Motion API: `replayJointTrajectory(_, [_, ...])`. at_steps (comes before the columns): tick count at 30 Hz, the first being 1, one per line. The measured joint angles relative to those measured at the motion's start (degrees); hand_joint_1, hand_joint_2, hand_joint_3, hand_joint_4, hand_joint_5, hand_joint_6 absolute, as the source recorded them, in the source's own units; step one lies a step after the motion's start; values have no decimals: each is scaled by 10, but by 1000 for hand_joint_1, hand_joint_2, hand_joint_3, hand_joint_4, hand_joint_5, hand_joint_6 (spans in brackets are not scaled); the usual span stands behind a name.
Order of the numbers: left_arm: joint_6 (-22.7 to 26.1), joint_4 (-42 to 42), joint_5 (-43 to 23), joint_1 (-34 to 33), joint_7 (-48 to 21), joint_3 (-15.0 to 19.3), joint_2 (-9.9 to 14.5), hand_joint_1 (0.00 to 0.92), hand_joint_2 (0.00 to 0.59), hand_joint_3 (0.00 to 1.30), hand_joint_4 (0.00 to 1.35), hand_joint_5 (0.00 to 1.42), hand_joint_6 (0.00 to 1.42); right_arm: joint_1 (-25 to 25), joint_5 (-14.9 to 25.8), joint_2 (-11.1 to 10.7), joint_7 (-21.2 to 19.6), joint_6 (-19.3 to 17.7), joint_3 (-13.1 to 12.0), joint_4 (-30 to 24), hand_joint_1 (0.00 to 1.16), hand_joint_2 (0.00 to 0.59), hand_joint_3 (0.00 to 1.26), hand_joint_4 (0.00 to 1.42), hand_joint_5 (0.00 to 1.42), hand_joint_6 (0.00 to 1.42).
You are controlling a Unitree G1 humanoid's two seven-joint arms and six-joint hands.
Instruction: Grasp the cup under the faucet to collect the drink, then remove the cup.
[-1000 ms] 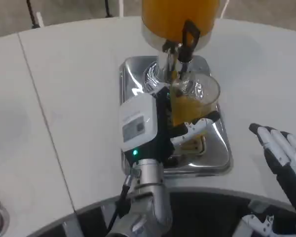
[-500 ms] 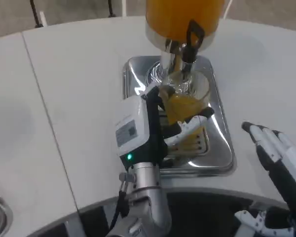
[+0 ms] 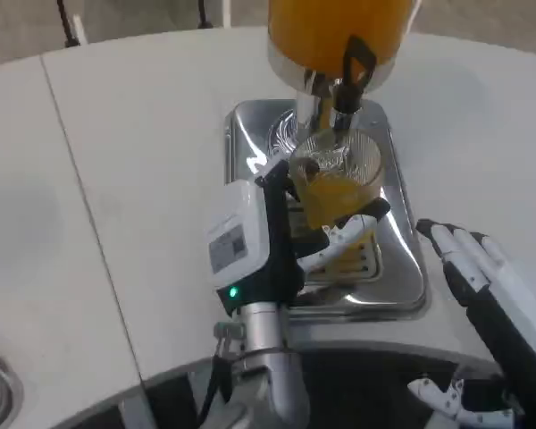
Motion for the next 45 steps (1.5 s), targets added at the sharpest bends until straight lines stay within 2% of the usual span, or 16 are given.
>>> replayJointTrajectory(6, [-5,-30,13,33,-1,-9,22,572,88,1149,1239,1424,1424,2,-1,-9,-21,-22,12,0,727,343,0,0,0,128])
replayJointTrajectory(10, [-5,-69,25,49,-2,-9,46,570,86,1149,1239,1424,1424,-6,-9,-14,-43,-32,18,8,732,346,0,0,0,128])
replayJointTrajectory(18, [-5,-85,30,51,-3,4,56,569,81,1149,1239,1424,1424,10,-2,-14,-63,-32,18,31,739,347,0,0,0,128])
replayJointTrajectory(23, [-5,-85,35,51,-3,4,66,569,79,1149,1254,1424,1424,15,-2,-14,-68,-32,18,28,741,348,0,0,0,128])
replayJointTrajectory(31, [-5,-85,49,51,-6,2,104,568,79,1149,1252,1424,1424,8,-3,-14,-69,-32,20,25,743,348,0,0,0,128])
replayJointTrajectory(39, [-5,-85,55,60,-6,3,122,575,75,1149,1253,1424,1424,-8,-10,-16,-69,-32,24,27,744,348,0,0,0,128])
replayJointTrajectory(45, [-9,-93,56,69,-13,6,146,578,74,1149,1252,1424,1424,-8,-9,-22,-69,-31,23,33,744,348,0,0,0,128])
